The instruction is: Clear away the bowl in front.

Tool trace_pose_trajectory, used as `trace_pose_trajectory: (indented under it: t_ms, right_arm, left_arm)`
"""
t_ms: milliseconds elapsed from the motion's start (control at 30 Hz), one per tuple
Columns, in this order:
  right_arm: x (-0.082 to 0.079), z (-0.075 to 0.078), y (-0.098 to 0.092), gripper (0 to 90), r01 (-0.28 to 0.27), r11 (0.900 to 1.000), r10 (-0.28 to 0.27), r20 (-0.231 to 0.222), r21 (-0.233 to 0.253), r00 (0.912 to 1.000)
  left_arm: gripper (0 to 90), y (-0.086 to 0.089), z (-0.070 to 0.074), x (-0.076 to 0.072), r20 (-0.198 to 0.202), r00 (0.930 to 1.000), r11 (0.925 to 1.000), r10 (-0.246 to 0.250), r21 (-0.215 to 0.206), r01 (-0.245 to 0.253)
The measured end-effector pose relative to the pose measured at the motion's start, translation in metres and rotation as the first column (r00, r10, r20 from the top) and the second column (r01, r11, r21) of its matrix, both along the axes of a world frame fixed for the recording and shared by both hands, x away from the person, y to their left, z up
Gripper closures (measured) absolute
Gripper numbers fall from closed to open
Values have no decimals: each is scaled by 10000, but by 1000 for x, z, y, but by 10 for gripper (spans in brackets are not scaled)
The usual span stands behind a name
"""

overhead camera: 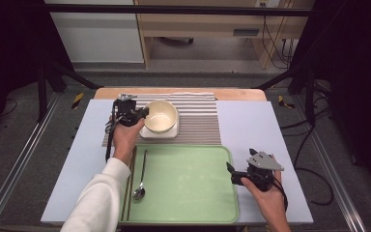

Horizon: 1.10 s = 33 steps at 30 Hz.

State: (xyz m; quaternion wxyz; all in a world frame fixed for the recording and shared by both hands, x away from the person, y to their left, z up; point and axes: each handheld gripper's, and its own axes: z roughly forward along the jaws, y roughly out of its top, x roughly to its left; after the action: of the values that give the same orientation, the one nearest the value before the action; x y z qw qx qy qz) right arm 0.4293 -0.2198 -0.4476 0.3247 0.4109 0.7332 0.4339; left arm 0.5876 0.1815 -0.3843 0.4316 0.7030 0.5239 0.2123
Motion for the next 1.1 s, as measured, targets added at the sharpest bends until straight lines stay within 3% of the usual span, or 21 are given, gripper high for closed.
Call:
trace_pose_trajectory:
  t_ms: [300, 567, 733, 900, 1000, 1100]
  right_arm:
    - [-1, -1, 1, 65, -11, 9999, 10, -36, -150, 10000]
    - [0, -2, 3, 67, 37, 9997, -40, -114, -240, 9999]
    - [-1, -2, 3, 68, 72, 9995, -76, -108, -310, 9999]
    - [-1, -2, 3, 68, 32, 9995, -36, -115, -306, 9999]
    - [-1, -2, 3, 75, -2, 9995, -2, -123, -304, 9999]
    - [-1, -2, 3, 87, -29, 9996, 25, -146, -292, 9999]
  left_arm:
    - [824, 0, 3, -48, 56, 9968, 9969, -791, 22, 791]
    - [824, 4, -21, -90, -708, 9862, 9879, -1496, -517, 1461]
    - [823, -6, -29, -105, -723, 9772, 9797, -1997, -295, 1981]
    - [823, -19, -36, -119, -665, 9678, 9692, -2426, 270, 2448]
    - [824, -20, -41, -125, -781, 9644, 9672, -2526, 83, 2540]
    - [823, -18, -43, -129, -898, 9613, 9646, -2603, 187, 2630]
